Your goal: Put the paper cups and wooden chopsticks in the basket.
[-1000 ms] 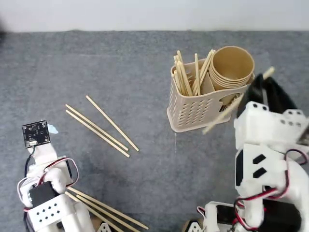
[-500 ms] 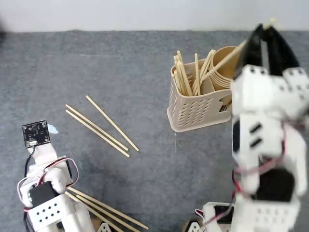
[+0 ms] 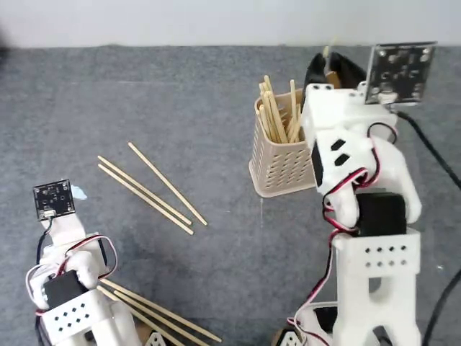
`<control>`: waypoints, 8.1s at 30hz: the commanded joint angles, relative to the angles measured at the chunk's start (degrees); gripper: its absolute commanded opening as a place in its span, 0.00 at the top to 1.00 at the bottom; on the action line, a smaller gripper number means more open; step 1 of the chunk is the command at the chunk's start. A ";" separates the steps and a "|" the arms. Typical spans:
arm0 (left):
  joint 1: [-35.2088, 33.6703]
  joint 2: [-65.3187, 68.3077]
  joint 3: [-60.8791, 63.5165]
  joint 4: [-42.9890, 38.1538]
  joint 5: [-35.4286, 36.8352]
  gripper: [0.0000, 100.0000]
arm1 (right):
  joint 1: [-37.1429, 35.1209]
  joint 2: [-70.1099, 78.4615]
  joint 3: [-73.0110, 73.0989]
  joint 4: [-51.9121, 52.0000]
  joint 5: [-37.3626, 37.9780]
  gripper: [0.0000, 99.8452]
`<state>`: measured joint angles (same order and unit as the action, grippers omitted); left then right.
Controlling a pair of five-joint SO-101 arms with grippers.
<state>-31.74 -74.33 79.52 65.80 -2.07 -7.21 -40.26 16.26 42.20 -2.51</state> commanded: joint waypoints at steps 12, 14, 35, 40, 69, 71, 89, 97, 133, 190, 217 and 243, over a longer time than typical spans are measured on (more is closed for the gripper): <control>-0.53 -0.70 -0.66 -2.55 0.18 0.99 | -17.10 7.78 -15.21 23.60 4.04 0.80; -2.99 -0.70 -0.66 -3.52 0.26 0.99 | -20.26 11.12 -16.26 26.86 4.04 0.80; -6.24 -0.70 -1.01 -5.19 0.00 0.99 | -38.29 48.04 -16.70 18.07 7.47 0.66; -6.24 -0.70 -1.01 -5.19 0.00 0.99 | -42.07 55.69 -21.01 14.46 7.21 0.65; -6.24 -0.70 -1.01 -5.19 -0.09 0.99 | -42.24 88.66 -48.44 15.60 7.03 0.67; -6.24 -0.70 -1.01 -5.19 -0.09 0.99 | -42.15 89.98 -50.37 17.36 7.03 0.72; -6.15 -0.70 -0.92 -5.19 -0.09 0.99 | -40.22 94.90 -60.57 30.81 7.38 0.99; -6.15 -0.70 -0.84 -5.19 -0.09 0.99 | -39.52 88.48 -60.57 37.58 7.21 0.99; -5.89 -0.70 1.98 -8.44 0.00 0.99 | -16.13 28.09 -60.57 41.71 5.63 0.99; -5.80 -0.70 2.68 -8.53 0.00 0.99 | -1.27 -11.47 29.98 -39.43 4.13 0.99; -5.80 -0.70 2.68 -8.53 -0.09 0.99 | -21.32 -4.79 14.59 3.38 3.78 0.85; -6.07 -0.70 2.68 -9.32 -0.09 0.99 | -41.19 58.68 -20.13 7.69 0.97 0.85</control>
<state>-37.54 -74.33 82.95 57.80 -2.07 -47.12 13.10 5.19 49.67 -2.42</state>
